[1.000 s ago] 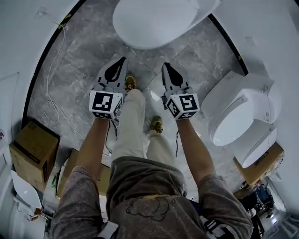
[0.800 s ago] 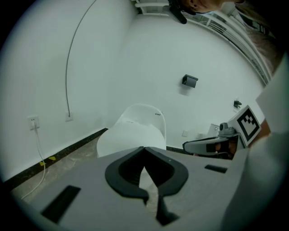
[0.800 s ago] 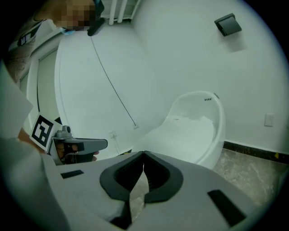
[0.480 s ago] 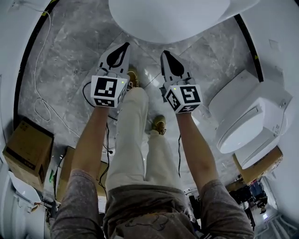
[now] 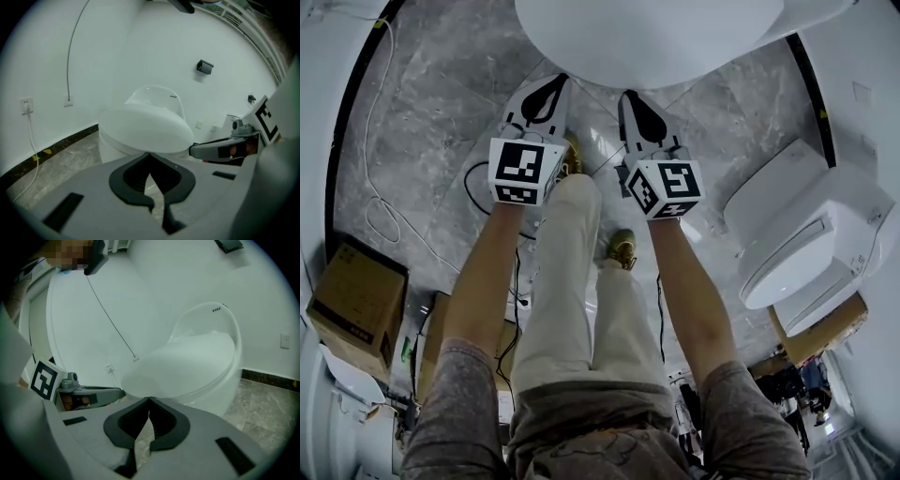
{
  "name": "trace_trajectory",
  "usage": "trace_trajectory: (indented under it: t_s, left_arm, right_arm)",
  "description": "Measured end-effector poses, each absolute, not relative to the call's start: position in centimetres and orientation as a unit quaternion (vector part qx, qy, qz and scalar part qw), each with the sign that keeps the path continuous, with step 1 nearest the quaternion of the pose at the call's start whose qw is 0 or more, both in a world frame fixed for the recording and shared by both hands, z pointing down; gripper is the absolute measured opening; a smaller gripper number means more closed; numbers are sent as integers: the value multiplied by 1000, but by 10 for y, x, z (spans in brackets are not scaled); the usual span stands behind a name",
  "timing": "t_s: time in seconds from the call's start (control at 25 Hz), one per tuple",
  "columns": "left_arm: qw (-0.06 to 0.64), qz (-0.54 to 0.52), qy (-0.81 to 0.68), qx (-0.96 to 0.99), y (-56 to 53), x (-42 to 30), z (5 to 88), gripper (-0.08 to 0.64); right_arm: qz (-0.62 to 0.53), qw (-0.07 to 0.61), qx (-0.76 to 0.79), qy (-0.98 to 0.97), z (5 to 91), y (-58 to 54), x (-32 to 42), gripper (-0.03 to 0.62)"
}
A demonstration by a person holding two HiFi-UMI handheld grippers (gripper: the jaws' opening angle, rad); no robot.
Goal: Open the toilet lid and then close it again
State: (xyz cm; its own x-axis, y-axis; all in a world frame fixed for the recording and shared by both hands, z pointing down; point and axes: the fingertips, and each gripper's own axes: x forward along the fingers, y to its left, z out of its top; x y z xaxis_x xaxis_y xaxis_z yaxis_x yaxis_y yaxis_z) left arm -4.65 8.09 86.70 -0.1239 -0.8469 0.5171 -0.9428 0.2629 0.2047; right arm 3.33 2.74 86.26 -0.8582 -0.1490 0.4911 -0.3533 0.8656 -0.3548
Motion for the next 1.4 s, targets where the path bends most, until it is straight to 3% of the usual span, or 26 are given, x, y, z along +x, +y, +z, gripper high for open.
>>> trace_trajectory:
  t_s: [0.76,1.4]
  left_arm:
    - [284,108,-722,621,76,-54,827,9]
    - [260,93,-702,657,36,-51,677,9]
  right_arm:
    - [234,226,136,-936,821,22,24,26]
    - [241,186,179,-936,688,-13,27,26]
